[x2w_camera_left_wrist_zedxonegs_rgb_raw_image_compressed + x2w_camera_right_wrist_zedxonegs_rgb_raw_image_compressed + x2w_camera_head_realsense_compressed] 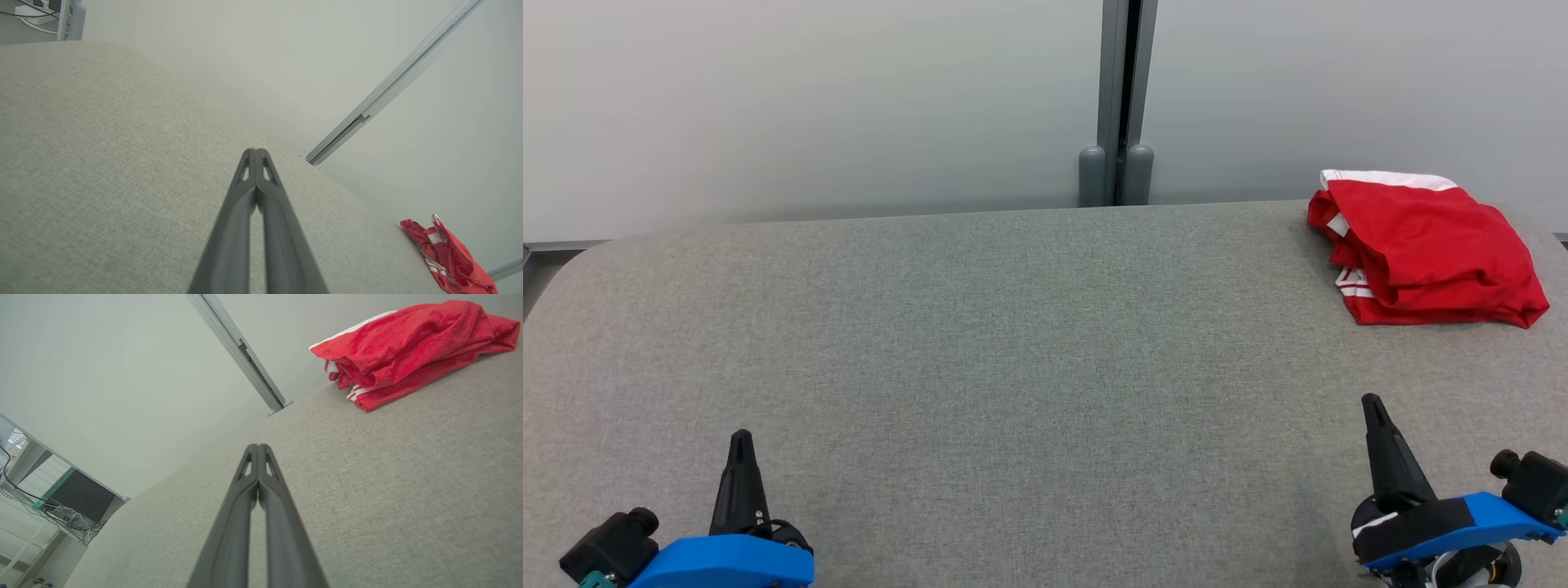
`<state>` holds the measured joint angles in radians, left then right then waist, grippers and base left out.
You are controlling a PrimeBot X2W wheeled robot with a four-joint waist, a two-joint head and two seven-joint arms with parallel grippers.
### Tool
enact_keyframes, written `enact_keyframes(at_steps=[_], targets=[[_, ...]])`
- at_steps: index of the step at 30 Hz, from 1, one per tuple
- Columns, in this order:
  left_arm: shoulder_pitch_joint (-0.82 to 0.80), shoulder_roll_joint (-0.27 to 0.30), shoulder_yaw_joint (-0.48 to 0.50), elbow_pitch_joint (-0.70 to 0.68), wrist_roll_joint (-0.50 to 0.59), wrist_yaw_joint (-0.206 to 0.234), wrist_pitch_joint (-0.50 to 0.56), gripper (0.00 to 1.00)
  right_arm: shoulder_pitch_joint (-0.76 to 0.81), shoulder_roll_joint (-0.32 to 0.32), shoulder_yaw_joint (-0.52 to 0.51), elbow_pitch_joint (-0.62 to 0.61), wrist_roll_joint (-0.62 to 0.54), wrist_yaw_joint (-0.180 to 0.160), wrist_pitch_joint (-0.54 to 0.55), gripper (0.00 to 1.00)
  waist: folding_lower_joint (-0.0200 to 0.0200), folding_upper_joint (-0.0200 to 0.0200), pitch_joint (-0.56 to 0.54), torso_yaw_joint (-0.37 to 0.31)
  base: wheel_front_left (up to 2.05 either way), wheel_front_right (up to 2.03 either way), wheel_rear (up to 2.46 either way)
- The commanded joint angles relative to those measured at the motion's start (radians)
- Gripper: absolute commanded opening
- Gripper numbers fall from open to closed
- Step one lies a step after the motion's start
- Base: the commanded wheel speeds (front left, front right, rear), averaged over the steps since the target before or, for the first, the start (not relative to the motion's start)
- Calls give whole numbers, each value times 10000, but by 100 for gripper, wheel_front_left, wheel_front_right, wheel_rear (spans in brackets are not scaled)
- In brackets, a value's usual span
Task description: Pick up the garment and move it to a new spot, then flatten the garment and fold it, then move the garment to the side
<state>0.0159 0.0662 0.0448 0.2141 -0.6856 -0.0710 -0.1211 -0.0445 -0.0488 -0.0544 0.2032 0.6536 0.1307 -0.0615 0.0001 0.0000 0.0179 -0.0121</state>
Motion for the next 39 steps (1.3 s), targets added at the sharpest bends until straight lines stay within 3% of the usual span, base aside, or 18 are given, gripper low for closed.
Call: enact_keyframes(at_steps=[1, 39], targets=[[-307, 47, 40, -109, -276, -41, 58, 0, -309, -20, -50, -111, 287, 0, 63, 0, 0, 0, -1, 2, 0, 0, 0], [-846, -58, 391, 107, -4948, -349, 1269, 0, -516, -22, -345, 160, 5122, 1, 956, 0, 0, 0, -62, 52, 0, 0, 0]])
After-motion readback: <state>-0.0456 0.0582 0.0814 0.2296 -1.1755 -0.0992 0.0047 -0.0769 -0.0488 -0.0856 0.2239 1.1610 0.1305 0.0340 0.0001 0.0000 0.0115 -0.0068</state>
